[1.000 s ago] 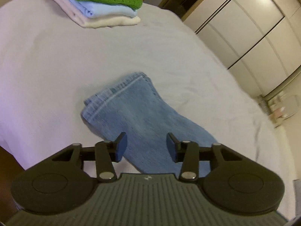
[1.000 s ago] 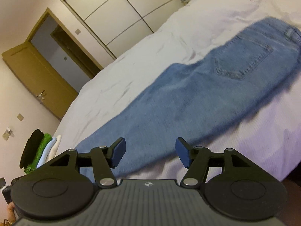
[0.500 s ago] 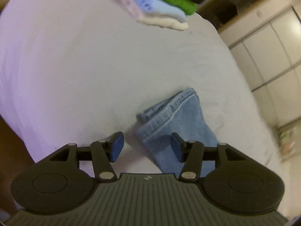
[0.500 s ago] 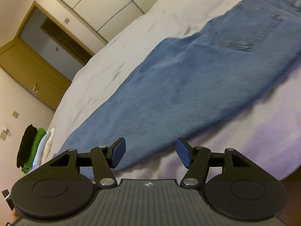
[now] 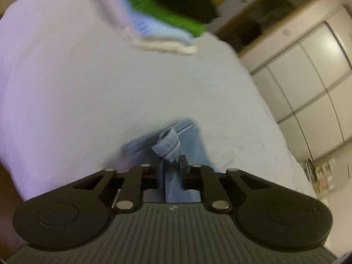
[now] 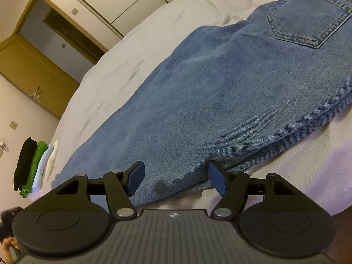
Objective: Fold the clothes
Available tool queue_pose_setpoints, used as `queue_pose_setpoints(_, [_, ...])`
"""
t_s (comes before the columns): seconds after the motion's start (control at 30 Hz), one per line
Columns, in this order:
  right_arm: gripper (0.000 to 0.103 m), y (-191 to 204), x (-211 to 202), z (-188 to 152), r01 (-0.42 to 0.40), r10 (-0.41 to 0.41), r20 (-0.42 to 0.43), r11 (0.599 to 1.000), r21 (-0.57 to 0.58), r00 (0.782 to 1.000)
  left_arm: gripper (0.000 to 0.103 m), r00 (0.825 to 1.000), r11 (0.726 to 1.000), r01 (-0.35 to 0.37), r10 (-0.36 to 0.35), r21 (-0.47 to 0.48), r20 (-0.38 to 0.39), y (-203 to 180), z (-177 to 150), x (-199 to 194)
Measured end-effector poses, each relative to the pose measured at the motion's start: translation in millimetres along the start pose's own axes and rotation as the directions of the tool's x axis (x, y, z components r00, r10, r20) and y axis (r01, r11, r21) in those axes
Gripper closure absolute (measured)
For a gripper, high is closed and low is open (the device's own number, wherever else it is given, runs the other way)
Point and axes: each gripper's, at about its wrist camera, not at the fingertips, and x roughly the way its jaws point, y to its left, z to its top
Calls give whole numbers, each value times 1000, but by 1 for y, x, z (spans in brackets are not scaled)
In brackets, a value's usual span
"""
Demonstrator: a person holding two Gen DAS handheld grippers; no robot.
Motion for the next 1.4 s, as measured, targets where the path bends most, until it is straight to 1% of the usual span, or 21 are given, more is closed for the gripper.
queue_pose_setpoints(0.07, [32, 1, 1, 1, -1, 1, -2, 1000, 0, 1000, 96, 999, 999, 11, -9, 48, -32, -5, 10, 18])
queue_pose_setpoints(0.13, [32, 1, 0, 1, -6, 6, -3, 1000, 0, 1000, 99, 997, 1000, 24, -22, 16, -80, -3, 16, 33])
queue_pose_setpoints(0.23, [33, -1, -2, 1, -15, 15, -4, 1000, 4, 1000, 100, 993, 992, 108, -103, 70, -64, -21, 27, 28])
queue_pose_setpoints(0.3, [33, -3, -3, 2, -22, 22, -5, 1000, 16, 1000, 100, 972, 963, 234, -235, 133, -5, -43, 37, 7])
queue_pose_setpoints(0.33, [33, -2, -3, 3, -24, 24, -3, 1000, 19, 1000, 100, 951, 939, 299, -309, 168, 33, -50, 41, -7])
queue_pose_setpoints(0.37, [33, -1, -4, 3, -26, 26, 2, 999, 18, 1000, 100, 931, 916, 334, -358, 220, 77, -55, 42, -20])
queue_pose_setpoints(0.4, [33, 1, -5, 4, -31, 31, 11, 999, 10, 999, 100, 928, 910, 322, -358, 263, 102, -56, 39, -25])
queue_pose_setpoints(0.43, [33, 4, -6, 4, -34, 34, 20, 999, 2, 999, 99, 928, 905, 301, -350, 302, 124, -55, 35, -27])
queue_pose_setpoints(0.47, [33, 5, -8, 5, -33, 33, 25, 999, -7, 999, 99, 947, 917, 242, -294, 317, 127, -46, 28, -19])
queue_pose_setpoints(0.53, [33, 6, -6, 5, -21, 22, 17, 1000, -11, 1000, 100, 990, 955, 106, -126, 276, 57, -18, 15, 14])
queue_pose_setpoints(0.57, [33, 5, -5, 5, -17, 17, 11, 1000, -10, 1000, 100, 999, 972, 38, -41, 230, 6, 2, 6, 32])
queue_pose_setpoints(0.63, [33, 5, -5, 5, -12, 12, 5, 1000, -12, 1000, 98, 999, 982, -16, 26, 187, -48, 30, -6, 48])
queue_pose_setpoints(0.77, [33, 3, -7, 5, -4, 4, 7, 1000, -16, 1000, 98, 1000, 975, -17, 17, 220, 5, 17, -4, 32])
queue_pose_setpoints(0.83, [33, 4, -8, 5, -1, 2, 13, 1000, -17, 1000, 96, 999, 954, -32, 21, 298, 39, 2, -1, 27])
queue_pose_setpoints(0.9, [33, 4, -10, 4, 5, -4, 18, 1000, -21, 1000, 88, 993, 908, -115, 101, 402, 57, -2, -9, 27])
queue_pose_setpoints(0.97, [33, 4, -12, 4, 28, -28, 17, 999, -30, 999, 83, 975, 885, -215, 219, 413, 39, 2, -12, 41])
queue_pose_setpoints(1.03, [33, 5, -20, 5, 48, -46, 40, 998, -48, 998, 83, 974, 900, -223, 219, 374, 54, 7, -13, 25])
queue_pose_setpoints(1.13, [33, 6, -40, 11, 107, -95, 114, 989, -99, 989, 89, 953, 852, -304, 267, 427, 145, -18, -23, -7])
queue_pose_setpoints(1.27, [33, 4, -55, 21, 238, -198, 205, 953, -190, 958, 84, 993, 793, -111, 119, 599, 27, -73, -60, -16])
queue_pose_setpoints(1.37, [34, 2, -54, 20, 333, -269, 242, 900, -281, 932, 83, 993, 725, 0, 82, 689, -85, -108, -106, 5])
queue_pose_setpoints(1.4, [36, -4, -55, 19, 342, -280, 239, 897, -281, 930, 83, 989, 726, 29, 80, 687, -126, -115, -118, 11])
